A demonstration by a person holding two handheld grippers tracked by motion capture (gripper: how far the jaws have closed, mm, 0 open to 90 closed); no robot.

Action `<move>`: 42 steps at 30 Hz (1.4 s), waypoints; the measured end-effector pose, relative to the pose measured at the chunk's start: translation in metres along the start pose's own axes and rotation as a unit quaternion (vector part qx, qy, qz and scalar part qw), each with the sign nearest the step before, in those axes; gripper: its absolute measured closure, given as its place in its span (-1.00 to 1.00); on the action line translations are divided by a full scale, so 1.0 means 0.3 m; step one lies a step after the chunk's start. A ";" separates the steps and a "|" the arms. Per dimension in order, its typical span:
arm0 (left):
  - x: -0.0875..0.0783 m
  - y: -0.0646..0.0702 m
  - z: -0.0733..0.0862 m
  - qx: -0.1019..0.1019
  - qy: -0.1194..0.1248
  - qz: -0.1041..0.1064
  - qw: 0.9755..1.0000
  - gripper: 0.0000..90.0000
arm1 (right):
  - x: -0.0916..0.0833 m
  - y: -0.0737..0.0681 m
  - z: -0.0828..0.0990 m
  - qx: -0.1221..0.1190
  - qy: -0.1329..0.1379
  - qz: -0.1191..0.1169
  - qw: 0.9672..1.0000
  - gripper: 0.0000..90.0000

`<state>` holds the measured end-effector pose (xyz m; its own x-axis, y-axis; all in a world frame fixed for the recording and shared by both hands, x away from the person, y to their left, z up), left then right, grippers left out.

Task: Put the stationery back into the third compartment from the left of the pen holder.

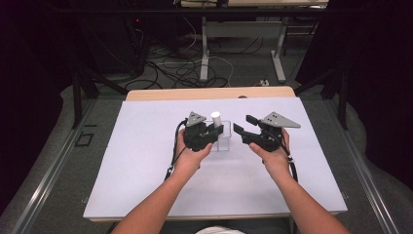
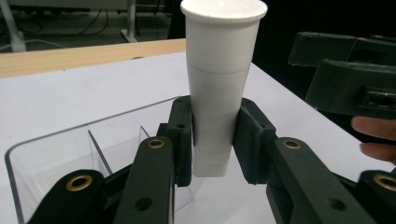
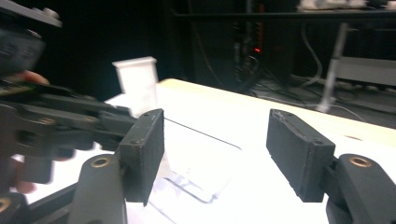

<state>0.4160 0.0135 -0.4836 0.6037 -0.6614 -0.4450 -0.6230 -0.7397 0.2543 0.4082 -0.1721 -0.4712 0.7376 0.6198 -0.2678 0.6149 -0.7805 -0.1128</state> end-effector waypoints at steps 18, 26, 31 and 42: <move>0.078 -0.010 -0.002 0.025 -0.002 -0.020 0.999 0.56 | -0.012 0.188 0.056 0.057 -0.043 0.107 0.992 -1.00; 0.101 -0.020 0.007 0.021 -0.010 -0.026 0.999 0.56 | -0.012 0.241 0.087 0.082 -0.069 0.128 0.986 -1.00; 0.123 -0.020 0.021 0.024 -0.022 -0.032 0.999 0.56 | -0.013 0.255 0.099 0.089 -0.079 0.130 0.984 -1.00; 0.158 -0.032 0.044 0.028 -0.043 -0.043 0.998 0.56 | -0.019 0.261 0.096 0.090 -0.075 0.130 0.985 -1.00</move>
Point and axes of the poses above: each handheld gripper's, and its own axes: x roughly forward along the jaws, z roughly out of its underside, y roughly to its right, the point moved 4 cm from there along x, roughly forward along the jaws, and after that the axes turned 3 degrees about -y, right-handed, at the moved point
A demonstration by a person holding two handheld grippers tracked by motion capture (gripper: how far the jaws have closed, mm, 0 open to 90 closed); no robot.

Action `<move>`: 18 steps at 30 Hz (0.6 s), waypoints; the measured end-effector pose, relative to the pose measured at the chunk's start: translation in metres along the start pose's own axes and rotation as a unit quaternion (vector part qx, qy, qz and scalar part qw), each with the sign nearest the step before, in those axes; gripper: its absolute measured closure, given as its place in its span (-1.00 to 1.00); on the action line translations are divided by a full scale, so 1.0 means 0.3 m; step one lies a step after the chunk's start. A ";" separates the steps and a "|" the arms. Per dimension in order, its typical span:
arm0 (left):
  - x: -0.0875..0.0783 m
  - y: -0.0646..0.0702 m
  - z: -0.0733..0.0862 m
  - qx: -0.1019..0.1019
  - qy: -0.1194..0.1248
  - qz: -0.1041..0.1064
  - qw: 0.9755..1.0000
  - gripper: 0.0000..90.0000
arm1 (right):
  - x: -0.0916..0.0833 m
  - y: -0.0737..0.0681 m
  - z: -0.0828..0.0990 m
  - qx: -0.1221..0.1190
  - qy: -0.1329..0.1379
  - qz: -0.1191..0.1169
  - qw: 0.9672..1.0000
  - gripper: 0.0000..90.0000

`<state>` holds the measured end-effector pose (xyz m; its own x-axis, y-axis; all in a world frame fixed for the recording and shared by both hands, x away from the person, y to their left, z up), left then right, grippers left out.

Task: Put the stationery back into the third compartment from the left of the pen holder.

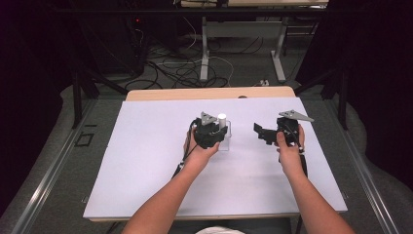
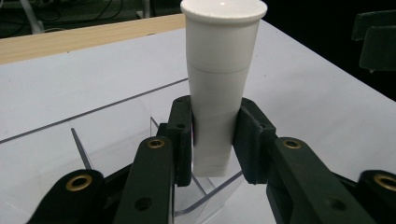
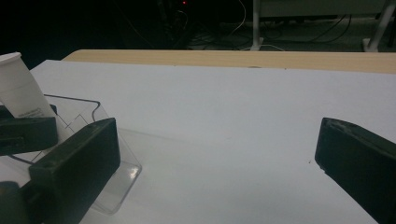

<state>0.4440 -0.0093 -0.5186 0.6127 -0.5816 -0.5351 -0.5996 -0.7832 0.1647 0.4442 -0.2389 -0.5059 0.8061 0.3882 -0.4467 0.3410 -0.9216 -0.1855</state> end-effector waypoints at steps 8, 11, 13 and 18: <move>0.010 0.001 0.009 0.003 0.000 -0.004 1.000 0.56 | 0.006 -0.010 0.005 0.000 -0.007 -0.002 1.000 -1.00; 0.012 0.002 0.009 0.003 0.001 -0.004 1.000 0.56 | 0.007 -0.008 0.005 -0.001 -0.006 -0.002 1.000 -1.00; 0.011 0.003 0.010 0.004 -0.001 -0.005 1.000 0.56 | 0.008 -0.010 0.007 0.001 -0.008 -0.003 1.000 -1.00; -0.009 -0.001 0.007 0.014 0.011 -0.018 1.000 0.33 | 0.008 -0.010 0.007 -0.001 -0.010 -0.004 1.000 -1.00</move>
Point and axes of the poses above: each handheld gripper's, and its own axes: x roughly forward along the jaws, z roughly out of its underside, y roughly to its right, the point moved 4 cm from there along x, roughly forward along the jaws, and after that the axes turned 3 degrees about -y, right-handed, at the moved point
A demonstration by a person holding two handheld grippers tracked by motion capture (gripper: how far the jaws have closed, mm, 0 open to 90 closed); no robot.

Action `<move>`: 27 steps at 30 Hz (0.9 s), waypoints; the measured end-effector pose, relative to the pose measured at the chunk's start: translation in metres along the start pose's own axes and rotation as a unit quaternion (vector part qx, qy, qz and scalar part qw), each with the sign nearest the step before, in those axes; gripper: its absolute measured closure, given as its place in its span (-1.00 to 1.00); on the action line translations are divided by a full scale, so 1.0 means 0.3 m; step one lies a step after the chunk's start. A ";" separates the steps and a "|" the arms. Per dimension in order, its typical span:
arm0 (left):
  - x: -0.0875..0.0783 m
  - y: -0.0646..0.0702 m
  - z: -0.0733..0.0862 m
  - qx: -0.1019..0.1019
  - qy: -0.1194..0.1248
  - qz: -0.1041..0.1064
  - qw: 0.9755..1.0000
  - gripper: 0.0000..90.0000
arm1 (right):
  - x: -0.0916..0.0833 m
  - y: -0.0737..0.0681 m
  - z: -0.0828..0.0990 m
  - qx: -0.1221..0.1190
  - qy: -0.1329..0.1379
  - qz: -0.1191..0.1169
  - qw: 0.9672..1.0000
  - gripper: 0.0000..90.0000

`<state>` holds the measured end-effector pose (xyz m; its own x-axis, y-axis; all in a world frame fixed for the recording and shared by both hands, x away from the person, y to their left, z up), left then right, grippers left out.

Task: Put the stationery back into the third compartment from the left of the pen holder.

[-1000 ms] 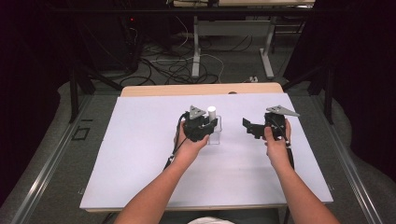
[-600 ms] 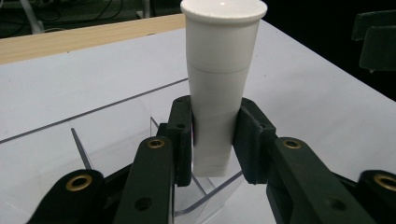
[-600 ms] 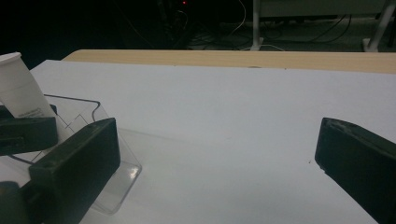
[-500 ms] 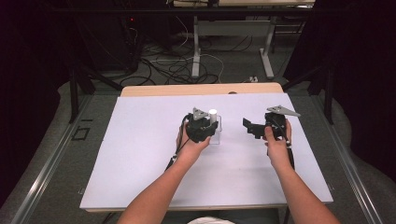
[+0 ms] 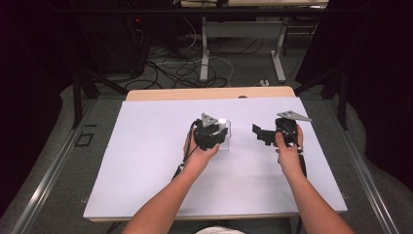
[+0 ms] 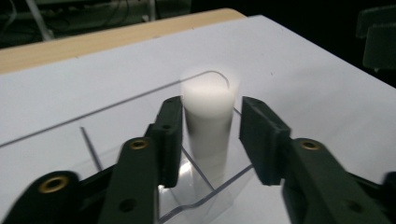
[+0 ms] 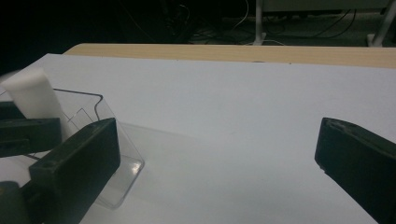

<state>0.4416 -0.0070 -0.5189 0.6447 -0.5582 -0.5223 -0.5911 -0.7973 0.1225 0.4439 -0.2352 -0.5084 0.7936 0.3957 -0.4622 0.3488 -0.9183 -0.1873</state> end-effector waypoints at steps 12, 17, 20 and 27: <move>-0.113 -0.026 -0.037 -0.011 0.038 0.027 0.999 0.02 | -0.006 0.004 -0.005 0.003 0.005 0.003 1.000 -1.00; -0.164 -0.051 -0.055 -0.014 0.051 0.033 0.998 -0.13 | -0.008 0.005 -0.007 0.004 0.004 0.003 1.000 -1.00; -0.198 -0.072 -0.061 -0.016 0.055 0.025 0.998 -0.25 | -0.010 0.007 -0.008 0.004 0.006 0.004 1.000 -1.00; -0.276 -0.136 -0.060 -0.018 0.078 0.008 0.997 -0.42 | -0.010 0.008 -0.008 0.003 0.005 0.005 1.000 -1.00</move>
Point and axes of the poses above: each handheld gripper's, and its own axes: x roughly forward along the jaws, z roughly out of its underside, y roughly to its right, the point moved 4 cm from there along x, roughly forward along the jaws, and after that the axes turned 3 degrees about -y, right-handed, at the moved point
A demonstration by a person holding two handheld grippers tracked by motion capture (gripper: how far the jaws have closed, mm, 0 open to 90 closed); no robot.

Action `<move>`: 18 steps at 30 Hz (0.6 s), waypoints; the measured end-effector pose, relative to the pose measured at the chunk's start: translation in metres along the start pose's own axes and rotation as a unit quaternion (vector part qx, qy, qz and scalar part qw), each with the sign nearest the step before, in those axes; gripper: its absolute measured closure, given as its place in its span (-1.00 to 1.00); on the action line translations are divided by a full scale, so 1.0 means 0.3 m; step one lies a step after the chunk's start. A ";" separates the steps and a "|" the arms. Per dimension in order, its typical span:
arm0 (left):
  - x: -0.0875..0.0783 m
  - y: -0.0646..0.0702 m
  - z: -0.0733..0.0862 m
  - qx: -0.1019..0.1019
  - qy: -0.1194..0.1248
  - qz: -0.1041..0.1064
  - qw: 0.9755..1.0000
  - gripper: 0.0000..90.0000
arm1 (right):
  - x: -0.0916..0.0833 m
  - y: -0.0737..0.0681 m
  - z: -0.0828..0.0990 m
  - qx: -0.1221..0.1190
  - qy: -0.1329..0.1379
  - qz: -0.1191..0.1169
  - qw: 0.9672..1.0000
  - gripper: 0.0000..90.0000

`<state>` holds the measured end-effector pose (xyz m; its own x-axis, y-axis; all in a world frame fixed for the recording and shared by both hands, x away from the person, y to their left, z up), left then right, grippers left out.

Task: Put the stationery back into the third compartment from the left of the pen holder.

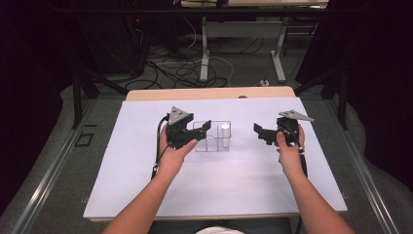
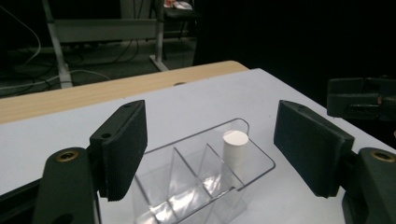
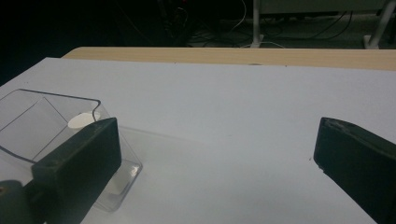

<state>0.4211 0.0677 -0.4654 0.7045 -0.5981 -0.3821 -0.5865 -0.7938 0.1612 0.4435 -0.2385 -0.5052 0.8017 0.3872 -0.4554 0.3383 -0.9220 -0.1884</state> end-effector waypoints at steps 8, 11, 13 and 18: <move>-0.087 -0.090 0.010 -0.037 -0.005 -0.020 0.999 -0.65 | -0.001 0.002 0.000 -0.001 -0.001 0.001 1.000 -1.00; -0.116 -0.128 0.024 -0.048 -0.011 -0.027 0.998 -0.71 | -0.001 0.004 0.001 -0.003 -0.002 0.001 1.000 -0.99; -0.131 -0.152 0.037 -0.055 -0.012 -0.030 0.998 -0.82 | 0.000 0.003 0.002 -0.003 -0.003 0.002 1.000 -0.99; -0.164 -0.210 0.082 -0.068 -0.021 -0.045 0.996 -0.93 | 0.000 0.002 0.003 -0.002 -0.005 0.002 1.000 -0.99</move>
<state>0.4136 0.1498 -0.4792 0.7321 -0.5213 -0.4385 -0.4605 -0.8531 0.2453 0.4433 -0.2390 -0.5062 0.7975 0.3839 -0.4654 0.3371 -0.9233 -0.1840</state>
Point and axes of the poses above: each handheld gripper's, and its own axes: x roughly forward along the jaws, z roughly out of its underside, y roughly to its right, the point moved 4 cm from there along x, roughly forward along the jaws, and after that the axes turned 3 degrees about -y, right-handed, at the moved point
